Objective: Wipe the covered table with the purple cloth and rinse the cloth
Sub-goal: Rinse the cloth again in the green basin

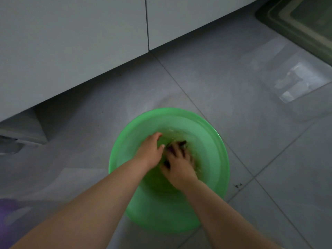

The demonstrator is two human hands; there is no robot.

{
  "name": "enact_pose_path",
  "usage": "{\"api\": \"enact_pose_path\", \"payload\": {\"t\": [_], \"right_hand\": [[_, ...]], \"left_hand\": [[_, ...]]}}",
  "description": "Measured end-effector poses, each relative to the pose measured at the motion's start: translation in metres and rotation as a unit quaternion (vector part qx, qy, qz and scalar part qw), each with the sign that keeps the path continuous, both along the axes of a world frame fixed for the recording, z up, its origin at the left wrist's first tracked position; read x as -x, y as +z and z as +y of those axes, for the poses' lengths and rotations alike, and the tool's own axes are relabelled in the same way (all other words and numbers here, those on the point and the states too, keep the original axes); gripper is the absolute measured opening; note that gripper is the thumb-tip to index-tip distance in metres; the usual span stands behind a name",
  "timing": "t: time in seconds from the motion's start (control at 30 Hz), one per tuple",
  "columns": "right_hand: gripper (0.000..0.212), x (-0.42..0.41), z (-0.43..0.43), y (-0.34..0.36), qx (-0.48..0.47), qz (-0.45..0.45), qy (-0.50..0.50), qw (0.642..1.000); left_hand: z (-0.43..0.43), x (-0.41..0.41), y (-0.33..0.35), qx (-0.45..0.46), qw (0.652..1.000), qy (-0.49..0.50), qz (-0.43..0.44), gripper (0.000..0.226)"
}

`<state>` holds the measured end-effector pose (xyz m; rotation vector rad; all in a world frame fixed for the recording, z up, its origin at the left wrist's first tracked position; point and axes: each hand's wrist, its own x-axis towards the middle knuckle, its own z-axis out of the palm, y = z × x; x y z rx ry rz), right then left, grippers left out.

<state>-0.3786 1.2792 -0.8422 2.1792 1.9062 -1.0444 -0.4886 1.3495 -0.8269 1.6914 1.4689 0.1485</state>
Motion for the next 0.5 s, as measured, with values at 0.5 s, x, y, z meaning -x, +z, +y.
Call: {"api": "enact_pose_path", "payload": {"t": [0.5], "right_hand": [[0.029,0.023,-0.004,0.023,0.037,0.601,-0.486,0.633]], "left_hand": [[-0.011,-0.004,0.009,0.266,0.891,0.268,-0.252,0.017]]}}
